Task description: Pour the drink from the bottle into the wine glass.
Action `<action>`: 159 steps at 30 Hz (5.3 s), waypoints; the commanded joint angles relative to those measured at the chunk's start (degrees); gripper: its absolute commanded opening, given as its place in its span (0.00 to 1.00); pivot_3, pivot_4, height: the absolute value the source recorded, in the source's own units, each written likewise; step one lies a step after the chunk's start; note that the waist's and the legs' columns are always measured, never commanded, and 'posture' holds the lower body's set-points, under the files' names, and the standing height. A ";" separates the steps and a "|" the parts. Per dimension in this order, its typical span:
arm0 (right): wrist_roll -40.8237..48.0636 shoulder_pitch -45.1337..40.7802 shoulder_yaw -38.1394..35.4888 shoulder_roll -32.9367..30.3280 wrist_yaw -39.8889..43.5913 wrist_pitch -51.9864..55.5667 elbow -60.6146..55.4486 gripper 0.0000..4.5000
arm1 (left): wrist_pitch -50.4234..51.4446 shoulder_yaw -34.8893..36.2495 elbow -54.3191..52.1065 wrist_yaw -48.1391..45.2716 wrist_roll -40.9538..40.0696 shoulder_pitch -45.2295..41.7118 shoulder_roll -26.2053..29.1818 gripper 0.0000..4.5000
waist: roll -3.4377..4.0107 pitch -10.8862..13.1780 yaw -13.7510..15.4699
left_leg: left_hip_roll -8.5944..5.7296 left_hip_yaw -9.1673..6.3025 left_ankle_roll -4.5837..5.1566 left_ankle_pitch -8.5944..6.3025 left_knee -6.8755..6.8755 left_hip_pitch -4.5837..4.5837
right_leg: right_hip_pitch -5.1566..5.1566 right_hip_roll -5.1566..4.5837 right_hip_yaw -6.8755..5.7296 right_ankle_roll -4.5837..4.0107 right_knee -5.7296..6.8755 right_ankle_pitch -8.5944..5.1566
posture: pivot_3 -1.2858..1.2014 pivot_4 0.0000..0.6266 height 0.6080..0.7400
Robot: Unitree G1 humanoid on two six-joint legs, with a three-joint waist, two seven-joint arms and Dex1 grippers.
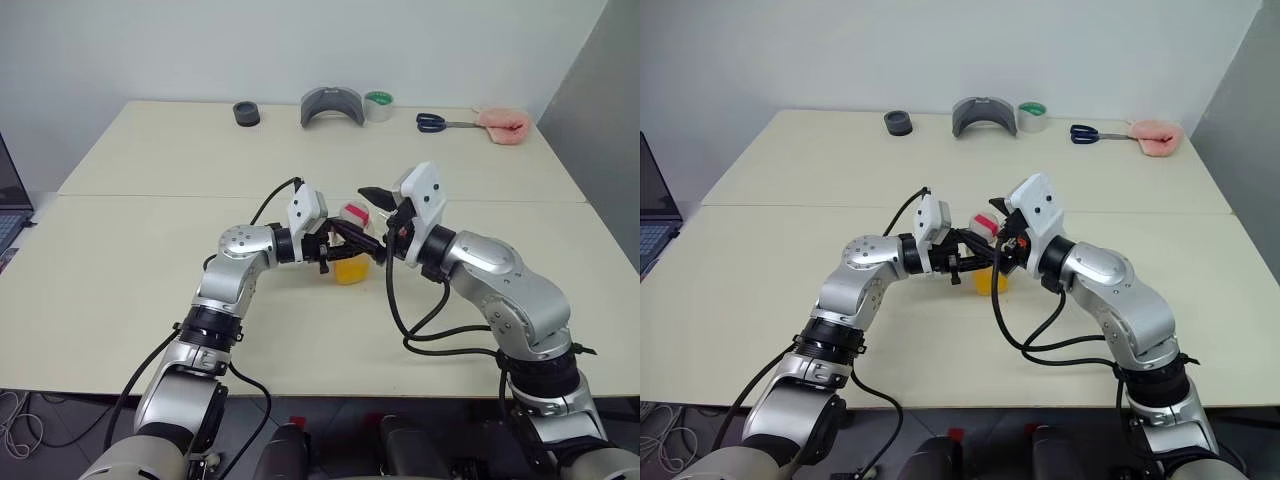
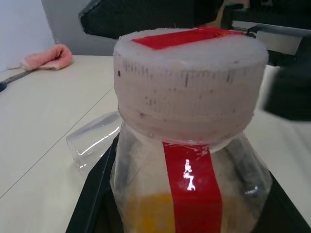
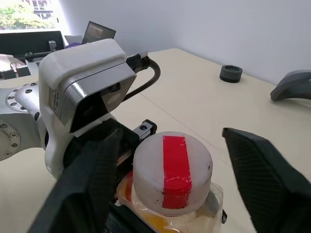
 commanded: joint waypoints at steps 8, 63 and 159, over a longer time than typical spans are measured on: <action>-1.30 -1.59 3.29 -2.99 12.30 -9.68 4.39 0.41 | 0.77 1.02 -2.54 -2.34 -1.99 -1.60 0.57 0.40 | 0.00 0.00 -0.03 | -0.01 0.01 0.00 0.00 0.00 0.00 | 0.00 0.00 -0.01 0.00 0.00 0.00 | 0.52 0.24 1.00; -5.32 2.49 -1.35 6.78 -9.63 0.35 -7.11 0.80 | 5.40 1.10 -0.55 -6.37 -2.49 -5.59 0.53 0.40 | 0.12 0.23 -0.92 | 0.00 -0.02 0.01 0.01 0.01 -0.07 | -0.08 0.01 0.01 0.00 0.05 0.00 | 0.52 0.24 1.00; 4.05 -8.28 -1.17 -11.19 33.39 -14.03 17.91 0.41 | 2.89 -0.19 4.49 -12.81 -0.51 -10.45 1.59 0.39 | 0.17 0.45 -1.40 | 0.01 0.02 0.03 0.00 0.03 -0.01 | -0.01 0.08 -0.01 0.02 0.04 0.01 | 0.52 0.24 1.00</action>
